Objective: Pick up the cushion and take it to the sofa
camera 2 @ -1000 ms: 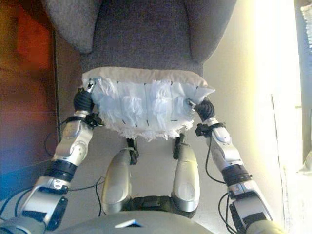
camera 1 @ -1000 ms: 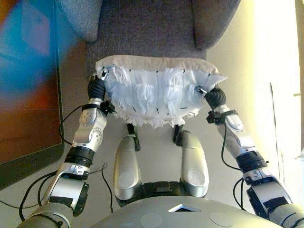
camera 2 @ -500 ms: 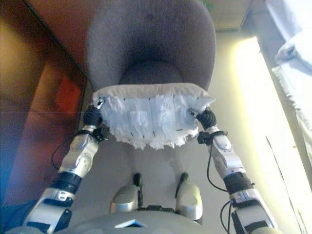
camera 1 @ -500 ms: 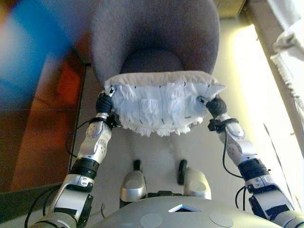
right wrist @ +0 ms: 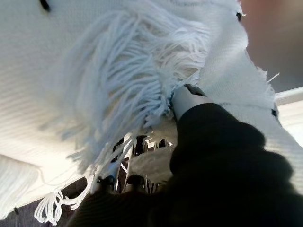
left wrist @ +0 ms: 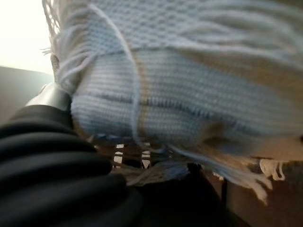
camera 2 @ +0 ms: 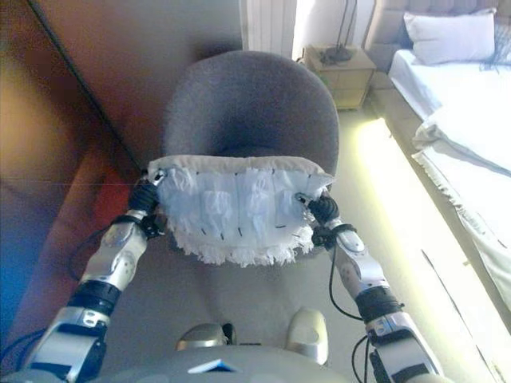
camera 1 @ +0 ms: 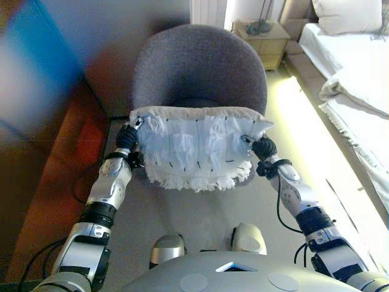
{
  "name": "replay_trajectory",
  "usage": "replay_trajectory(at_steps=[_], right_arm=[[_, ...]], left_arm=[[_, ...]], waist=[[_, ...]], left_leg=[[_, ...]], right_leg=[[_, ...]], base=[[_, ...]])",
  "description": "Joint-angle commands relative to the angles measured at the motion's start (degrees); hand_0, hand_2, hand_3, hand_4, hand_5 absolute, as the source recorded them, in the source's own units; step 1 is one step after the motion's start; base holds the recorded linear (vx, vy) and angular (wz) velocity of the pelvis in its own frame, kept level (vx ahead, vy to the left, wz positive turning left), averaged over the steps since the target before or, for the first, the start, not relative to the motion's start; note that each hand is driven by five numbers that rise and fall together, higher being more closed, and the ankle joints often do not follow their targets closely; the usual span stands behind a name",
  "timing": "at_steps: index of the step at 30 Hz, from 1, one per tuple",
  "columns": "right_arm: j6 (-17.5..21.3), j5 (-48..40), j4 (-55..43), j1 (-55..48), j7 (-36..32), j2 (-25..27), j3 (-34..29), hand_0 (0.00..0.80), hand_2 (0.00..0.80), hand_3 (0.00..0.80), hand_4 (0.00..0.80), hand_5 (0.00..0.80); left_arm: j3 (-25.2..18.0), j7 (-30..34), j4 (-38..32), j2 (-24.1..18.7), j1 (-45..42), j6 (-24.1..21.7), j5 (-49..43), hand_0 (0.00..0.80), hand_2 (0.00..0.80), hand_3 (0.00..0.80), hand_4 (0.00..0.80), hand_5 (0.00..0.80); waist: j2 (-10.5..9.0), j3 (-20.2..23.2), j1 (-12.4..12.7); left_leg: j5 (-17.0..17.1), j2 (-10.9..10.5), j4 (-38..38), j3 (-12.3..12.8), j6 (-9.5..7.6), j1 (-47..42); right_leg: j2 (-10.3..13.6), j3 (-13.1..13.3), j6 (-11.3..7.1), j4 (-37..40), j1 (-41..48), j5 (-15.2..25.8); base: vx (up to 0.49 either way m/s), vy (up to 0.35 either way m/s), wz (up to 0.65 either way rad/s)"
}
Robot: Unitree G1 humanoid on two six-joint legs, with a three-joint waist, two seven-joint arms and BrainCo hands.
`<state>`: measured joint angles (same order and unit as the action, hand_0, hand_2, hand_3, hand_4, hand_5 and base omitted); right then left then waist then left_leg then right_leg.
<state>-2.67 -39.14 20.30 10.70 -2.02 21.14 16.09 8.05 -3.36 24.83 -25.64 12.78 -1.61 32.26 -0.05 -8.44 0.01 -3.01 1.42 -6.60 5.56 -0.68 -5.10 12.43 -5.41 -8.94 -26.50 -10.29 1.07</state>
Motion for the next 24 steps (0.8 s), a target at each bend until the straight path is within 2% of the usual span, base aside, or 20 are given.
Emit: replay_trajectory(at_steps=[1,3,4,5,8,10,12,13,15,16,17,18,20,22,24], right_arm=[[3.5,-5.0,-0.4,8.0,-2.2,-1.7,-0.4,0.8,0.8,0.8,0.8,0.8],[3.1,-6.1,0.2,8.2,-2.4,-0.8,-0.7,0.8,0.8,0.8,0.8,0.8],[2.2,-6.8,0.1,7.9,-2.6,-0.2,-1.1,0.8,0.8,0.8,0.8,0.8],[1.8,-7.1,0.0,7.6,-2.9,0.2,-1.5,0.8,0.8,0.8,0.8,0.8],[1.2,-7.0,-0.7,6.4,-3.7,0.7,-2.3,0.8,0.8,0.8,0.8,0.8],[1.0,-6.3,-0.9,6.1,-4.9,0.5,-2.4,0.8,0.8,0.8,0.8,0.8],[0.7,-5.4,-1.9,5.7,-5.4,0.6,-2.4,0.8,0.8,0.8,0.8,0.8],[0.3,-4.8,-2.9,5.1,-5.7,0.5,-2.4,0.8,0.8,0.8,0.8,0.8],[-0.5,-4.1,-4.2,4.1,-5.9,0.2,-2.4,0.8,0.8,0.8,0.8,0.8],[-1.0,-3.5,-5.0,3.6,-6.3,0.3,-2.1,0.8,0.8,0.8,0.8,0.8],[-1.4,-3.6,-5.6,3.5,-6.7,0.5,-1.9,0.8,0.8,0.8,0.8,0.8],[-1.5,-3.6,-6.0,3.4,-7.0,0.8,-1.8,0.8,0.8,0.8,0.8,0.8],[-1.1,-3.7,-5.9,3.2,-7.9,1.4,-1.9,0.8,0.8,0.8,0.8,0.8],[-0.7,-4.5,-5.3,3.8,-8.2,1.5,-1.4,0.8,0.8,0.8,0.8,0.8],[-0.6,-4.7,-4.1,5.2,-8.1,1.1,-0.7,0.8,0.8,0.8,0.8,0.8]], left_arm=[[5.3,1.7,-2.9,1.1,7.3,-3.5,1.4,0.8,0.8,0.8,0.8,0.8],[5.8,1.8,-3.0,1.8,7.0,-3.5,1.2,0.8,0.8,0.8,0.8,0.8],[6.0,1.8,-3.5,2.3,6.3,-3.2,0.8,0.8,0.8,0.8,0.8,0.8],[6.0,1.9,-3.8,2.4,5.8,-3.1,0.6,0.8,0.8,0.8,0.8,0.8],[4.9,3.1,-4.3,2.8,4.5,-3.0,0.9,0.8,0.8,0.8,0.8,0.8],[3.9,2.7,-5.3,3.3,3.6,-2.9,0.5,0.8,0.8,0.8,0.8,0.8],[3.3,2.4,-6.4,4.1,2.7,-3.1,0.2,0.8,0.8,0.8,0.8,0.8],[2.7,2.5,-7.3,4.2,1.9,-3.1,0.1,0.8,0.8,0.8,0.8,0.8],[2.2,2.1,-8.0,4.3,1.0,-2.8,0.4,0.8,0.8,0.8,0.8,0.8],[1.9,1.2,-8.4,4.5,0.5,-2.7,0.2,0.8,0.8,0.8,0.8,0.8],[1.7,0.6,-8.9,4.5,0.4,-2.5,0.4,0.8,0.8,0.8,0.8,0.8],[1.6,0.2,-9.3,4.6,0.4,-2.3,0.8,0.8,0.8,0.8,0.8,0.8],[0.9,0.2,-10.3,5.2,-0.2,-1.9,0.3,0.8,0.8,0.8,0.8,0.8],[1.0,0.0,-10.5,5.5,-0.1,-1.5,-0.4,0.8,0.8,0.8,0.8,0.8],[1.1,0.1,-9.8,5.4,0.1,-1.8,-0.5,0.8,0.8,0.8,0.8,0.8]], waist=[[-3.13,1.3,-2.7],[-3.39,1.1,-3.5],[-3.81,1.2,-4.1],[-4.15,1.2,-4.3],[-4.71,1.5,-4.6],[-4.98,2.3,-4.5],[-4.47,3.3,-4.9],[-4.02,4.1,-5.3],[-3.19,5.3,-6.0],[-2.43,6.1,-6.3],[-3.14,6.6,-6.3],[-3.66,6.7,-6.2],[-4.81,6.3,-5.0],[-5.3,5.3,-4.0],[-5.4,4.3,-2.9]], left_leg=[[-8.9,-7.8,-2.8,-3.0,-1.65,-2.9],[-10.5,-8.2,-3.4,-4.5,-1.9,-4.2],[-11.7,-8.8,-3.5,-5.3,-2.21,-6.0],[-12.7,-9.2,-3.6,-5.6,-2.52,-7.1],[-15.8,-9.7,-4.9,-5.6,-3.1,-9.3],[-16.9,-9.8,-6.7,-4.2,-3.42,-9.4],[-14.9,-8.5,-8.8,-2.6,-2.1,-10.2],[-13.4,-7.2,-10.4,-1.1,-1.01,-11.2],[-8.9,-5.4,-12.6,-0.4,0.9,-12.3],[-2.2,-3.3,-16.7,0.4,3.47,-11.6],[2.6,-2.4,-22.4,1.2,5.03,-8.9],[4.4,-1.9,-28.5,1.5,5.77,-6.1],[5.7,-0.8,-39.9,2.6,6.27,1.4],[4.0,2.0,-42.5,3.5,5.58,6.2],[3.2,3.7,-38.9,3.8,4.91,8.2]], right_leg=[[-2.0,3.9,-2.66,15.4,-2.7,10.5],[-4.3,3.2,-3.08,21.4,-3.0,9.9],[-5.7,2.2,-3.34,24.7,-5.0,10.7],[-6.1,1.0,-3.3,25.2,-6.5,11.4],[-6.0,-2.1,-3.0,25.0,-8.1,12.9],[-5.4,-3.5,-2.31,24.0,-6.1,11.7],[-5.4,-4.7,-1.2,22.9,-4.8,10.3],[-5.4,-5.5,-0.42,20.9,-4.3,9.1],[-6.0,-5.0,0.82,18.5,-3.6,7.6],[-7.2,-4.8,2.28,18.1,-2.1,5.8],[-7.1,-4.5,3.45,18.9,0.0,4.9],[-7.0,-4.4,4.28,19.4,1.5,4.3],[-6.4,-4.6,6.16,19.8,5.3,2.2],[-6.2,-4.9,6.98,19.5,7.7,0.6],[-6.5,-4.5,7.25,19.3,9.7,-0.6]], base=[[0.407,-0.082,0.18],[0.427,-0.045,0.19],[0.471,-0.023,0.33],[0.502,-0.02,0.62],[0.464,-0.035,0.54],[0.496,-0.084,-0.08],[0.462,-0.092,-0.01],[0.464,-0.099,-0.32],[0.435,-0.138,-0.18],[0.394,-0.215,0.1],[0.381,-0.249,0.18],[0.349,-0.242,0.07],[0.351,-0.205,-0.16],[0.26,-0.105,-0.31],[0.217,-0.017,-0.2]])
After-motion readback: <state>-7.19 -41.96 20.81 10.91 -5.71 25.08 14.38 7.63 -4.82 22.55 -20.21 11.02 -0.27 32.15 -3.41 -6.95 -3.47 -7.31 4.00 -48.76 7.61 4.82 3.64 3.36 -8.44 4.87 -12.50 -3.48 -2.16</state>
